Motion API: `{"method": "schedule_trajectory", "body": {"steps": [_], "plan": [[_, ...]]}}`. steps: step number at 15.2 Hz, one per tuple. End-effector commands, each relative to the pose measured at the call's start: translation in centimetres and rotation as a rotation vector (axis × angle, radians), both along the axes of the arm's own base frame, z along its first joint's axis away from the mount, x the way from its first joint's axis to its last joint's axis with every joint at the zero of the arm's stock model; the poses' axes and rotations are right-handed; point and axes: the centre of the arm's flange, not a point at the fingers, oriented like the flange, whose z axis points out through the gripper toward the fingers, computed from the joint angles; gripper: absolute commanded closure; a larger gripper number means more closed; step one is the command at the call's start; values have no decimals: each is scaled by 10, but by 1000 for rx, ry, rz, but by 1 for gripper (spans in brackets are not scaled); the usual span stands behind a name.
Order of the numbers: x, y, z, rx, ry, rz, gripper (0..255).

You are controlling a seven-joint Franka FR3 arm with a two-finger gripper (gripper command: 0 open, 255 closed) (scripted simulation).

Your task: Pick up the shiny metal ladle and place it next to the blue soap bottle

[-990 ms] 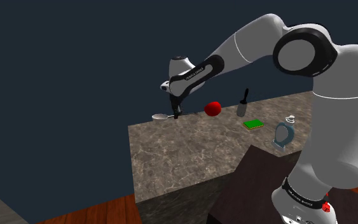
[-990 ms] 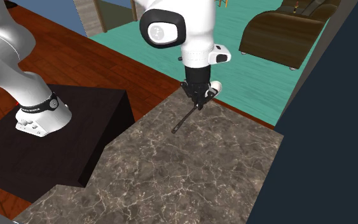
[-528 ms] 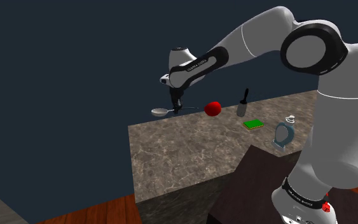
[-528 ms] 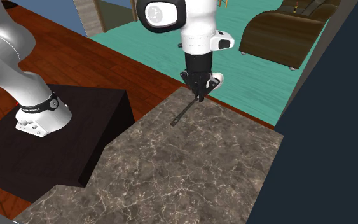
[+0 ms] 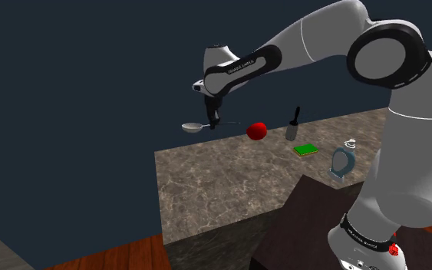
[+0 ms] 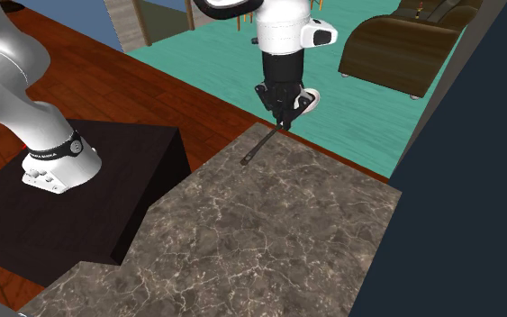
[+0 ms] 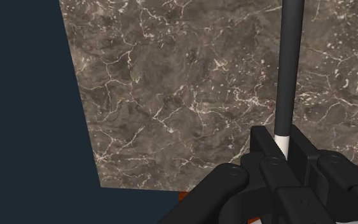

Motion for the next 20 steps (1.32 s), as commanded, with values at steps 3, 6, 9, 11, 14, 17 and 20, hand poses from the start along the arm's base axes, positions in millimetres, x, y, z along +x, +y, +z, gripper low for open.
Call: {"method": "schedule_trajectory", "body": {"steps": [3,6,9,11,14,17,20], "plan": [[0,0,19,0,0,0,255],[-22,-32,19,0,0,0,255],[-45,-65,19,0,0,0,255],[-60,-87,19,0,0,0,255],[-82,-119,19,0,0,0,255],[-105,-152,20,0,0,0,255],[-127,-184,20,0,0,0,255]]}}
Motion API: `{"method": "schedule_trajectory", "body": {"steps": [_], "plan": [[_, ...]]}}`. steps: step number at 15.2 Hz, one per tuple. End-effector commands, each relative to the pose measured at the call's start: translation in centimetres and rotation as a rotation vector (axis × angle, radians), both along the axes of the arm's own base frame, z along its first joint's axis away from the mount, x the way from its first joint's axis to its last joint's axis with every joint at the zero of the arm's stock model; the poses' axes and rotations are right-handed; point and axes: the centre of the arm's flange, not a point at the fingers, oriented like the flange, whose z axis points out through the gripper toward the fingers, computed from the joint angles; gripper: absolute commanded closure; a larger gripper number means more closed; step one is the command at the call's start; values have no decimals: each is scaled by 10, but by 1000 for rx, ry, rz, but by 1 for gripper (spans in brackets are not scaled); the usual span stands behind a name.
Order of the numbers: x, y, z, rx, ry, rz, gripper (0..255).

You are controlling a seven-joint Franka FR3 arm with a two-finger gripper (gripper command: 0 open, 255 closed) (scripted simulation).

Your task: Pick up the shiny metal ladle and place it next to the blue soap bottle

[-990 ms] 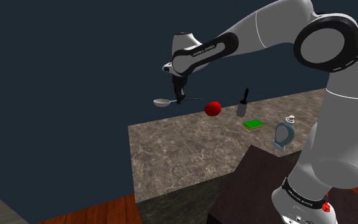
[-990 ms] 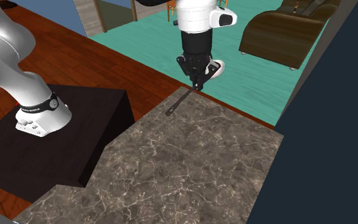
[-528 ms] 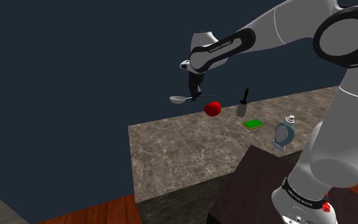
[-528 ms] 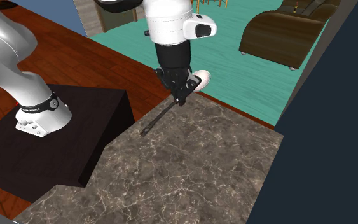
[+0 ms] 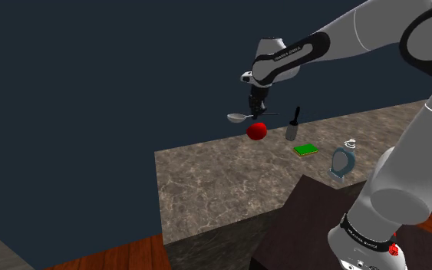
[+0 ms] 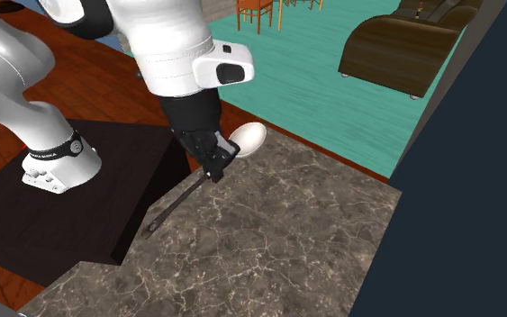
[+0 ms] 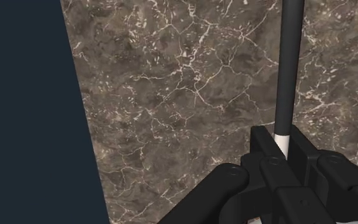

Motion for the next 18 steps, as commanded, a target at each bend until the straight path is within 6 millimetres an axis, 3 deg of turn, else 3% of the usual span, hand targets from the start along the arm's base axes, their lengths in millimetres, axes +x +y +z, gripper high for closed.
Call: {"method": "schedule_trajectory", "body": {"steps": [1,18], "plan": [[-17,-22,2,0,0,2,255],[-144,-207,2,0,0,2,255]]}}
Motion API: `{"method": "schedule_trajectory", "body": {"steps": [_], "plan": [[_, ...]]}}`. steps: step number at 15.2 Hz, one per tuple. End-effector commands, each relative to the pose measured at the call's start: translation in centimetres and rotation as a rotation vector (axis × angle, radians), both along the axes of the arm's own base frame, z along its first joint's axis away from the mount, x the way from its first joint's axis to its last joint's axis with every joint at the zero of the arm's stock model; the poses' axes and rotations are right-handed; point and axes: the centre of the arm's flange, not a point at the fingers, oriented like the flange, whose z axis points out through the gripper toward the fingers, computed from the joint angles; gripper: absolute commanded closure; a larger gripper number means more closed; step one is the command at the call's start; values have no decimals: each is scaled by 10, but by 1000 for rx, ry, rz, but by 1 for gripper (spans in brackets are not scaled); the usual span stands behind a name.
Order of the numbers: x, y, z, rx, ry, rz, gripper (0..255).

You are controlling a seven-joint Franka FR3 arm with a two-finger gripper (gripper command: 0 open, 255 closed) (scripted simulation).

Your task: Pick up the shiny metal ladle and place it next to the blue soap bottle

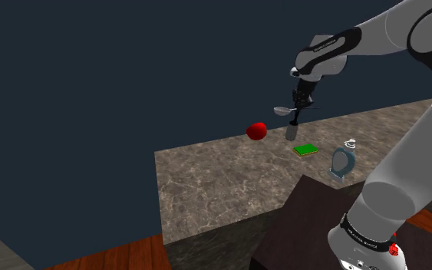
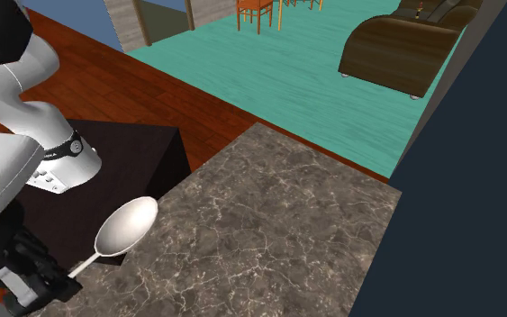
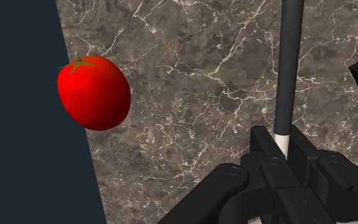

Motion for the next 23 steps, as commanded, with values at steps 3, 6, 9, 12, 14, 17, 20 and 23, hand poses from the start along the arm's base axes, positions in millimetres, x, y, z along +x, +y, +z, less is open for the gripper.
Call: {"method": "schedule_trajectory", "body": {"steps": [3,6,9,12,14,17,20,23], "plan": [[-19,-26,-7,0,0,2,255],[-19,-26,-23,0,0,2,255],[-19,-26,-39,0,0,2,255],[-19,-26,-55,0,0,2,255],[-19,-26,-65,0,0,2,255],[-19,-26,-81,0,0,2,255],[-19,-26,-97,0,0,2,255],[-19,-26,-113,0,0,2,255]]}}
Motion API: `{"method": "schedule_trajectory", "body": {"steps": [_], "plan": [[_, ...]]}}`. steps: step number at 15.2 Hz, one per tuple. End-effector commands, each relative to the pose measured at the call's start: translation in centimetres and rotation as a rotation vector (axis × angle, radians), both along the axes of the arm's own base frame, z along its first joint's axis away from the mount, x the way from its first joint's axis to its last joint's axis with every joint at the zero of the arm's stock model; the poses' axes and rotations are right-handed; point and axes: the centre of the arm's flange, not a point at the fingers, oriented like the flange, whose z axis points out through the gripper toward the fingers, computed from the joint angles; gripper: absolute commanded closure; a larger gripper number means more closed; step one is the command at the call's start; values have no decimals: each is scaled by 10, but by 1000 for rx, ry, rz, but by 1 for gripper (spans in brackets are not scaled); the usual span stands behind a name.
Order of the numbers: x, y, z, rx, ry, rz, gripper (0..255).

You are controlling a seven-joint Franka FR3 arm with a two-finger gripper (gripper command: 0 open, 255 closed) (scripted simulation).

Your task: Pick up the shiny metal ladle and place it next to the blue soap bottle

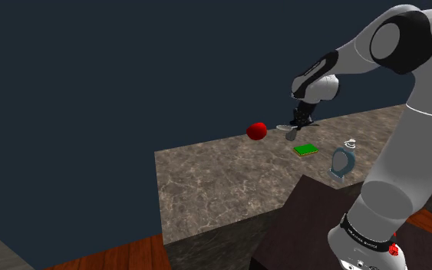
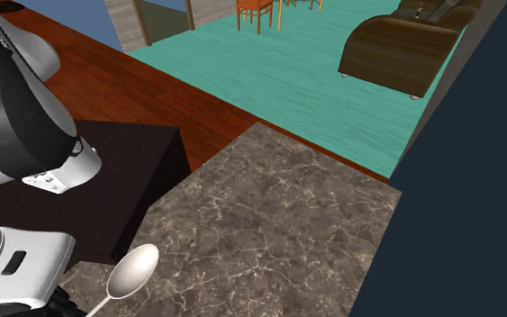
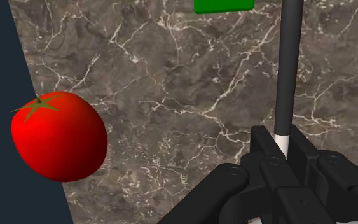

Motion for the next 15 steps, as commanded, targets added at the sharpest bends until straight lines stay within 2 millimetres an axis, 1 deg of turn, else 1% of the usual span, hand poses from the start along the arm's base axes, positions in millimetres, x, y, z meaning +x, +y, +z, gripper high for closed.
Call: {"method": "schedule_trajectory", "body": {"steps": [1,15], "plan": [[1,-1,-10,0,0,0,255],[1,-1,-84,0,0,0,255]]}}
